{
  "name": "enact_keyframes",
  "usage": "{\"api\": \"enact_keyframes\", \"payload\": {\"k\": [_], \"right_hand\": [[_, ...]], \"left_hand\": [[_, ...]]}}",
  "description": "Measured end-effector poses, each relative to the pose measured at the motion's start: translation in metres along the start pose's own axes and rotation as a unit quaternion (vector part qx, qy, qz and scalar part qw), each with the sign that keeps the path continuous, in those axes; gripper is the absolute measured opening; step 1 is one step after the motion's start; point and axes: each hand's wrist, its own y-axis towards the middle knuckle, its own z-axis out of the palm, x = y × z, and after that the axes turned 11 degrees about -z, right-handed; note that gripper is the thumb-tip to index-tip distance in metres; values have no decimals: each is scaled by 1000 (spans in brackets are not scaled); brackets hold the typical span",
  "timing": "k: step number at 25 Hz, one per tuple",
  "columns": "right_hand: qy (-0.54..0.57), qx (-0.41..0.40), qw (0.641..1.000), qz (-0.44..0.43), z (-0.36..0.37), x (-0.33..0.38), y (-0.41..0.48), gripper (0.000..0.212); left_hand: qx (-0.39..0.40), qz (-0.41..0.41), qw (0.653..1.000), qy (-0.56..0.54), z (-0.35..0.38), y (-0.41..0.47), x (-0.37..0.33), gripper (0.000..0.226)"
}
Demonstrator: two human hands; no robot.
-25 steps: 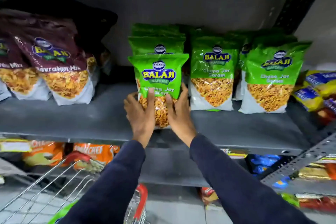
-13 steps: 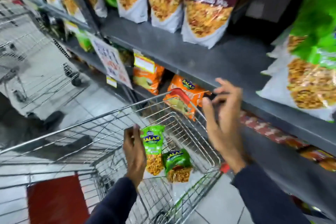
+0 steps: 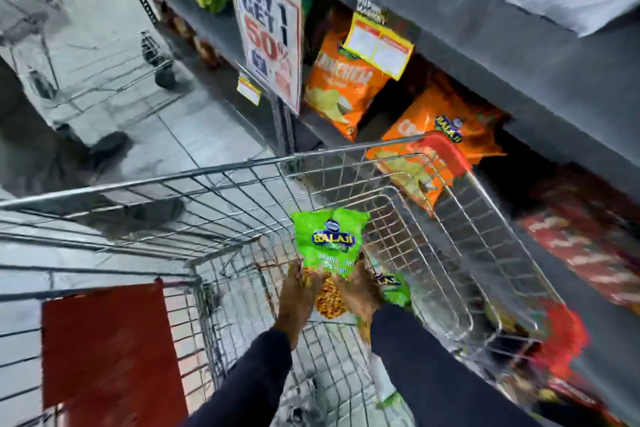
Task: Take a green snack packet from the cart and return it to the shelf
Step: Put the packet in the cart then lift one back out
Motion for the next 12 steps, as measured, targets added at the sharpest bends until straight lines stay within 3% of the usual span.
{"api": "enact_keyframes", "payload": {"k": [3, 5, 7, 12], "right_hand": [[-16, -24, 1000, 2, 2, 7, -5, 52], [37, -37, 999, -9, -9, 18, -18, 58], [86, -78, 991, -70, -32, 36, -41, 63], [151, -224, 940, -209, -128, 95, -133, 44]], "left_hand": [[-51, 16, 998, 27, -6, -8, -1, 17], [-96, 36, 993, 64, -8, -27, -14, 26], [-103, 72, 991, 51, -7, -52, -40, 33], [-70, 218, 972, 48, 30, -143, -133, 9]]}}
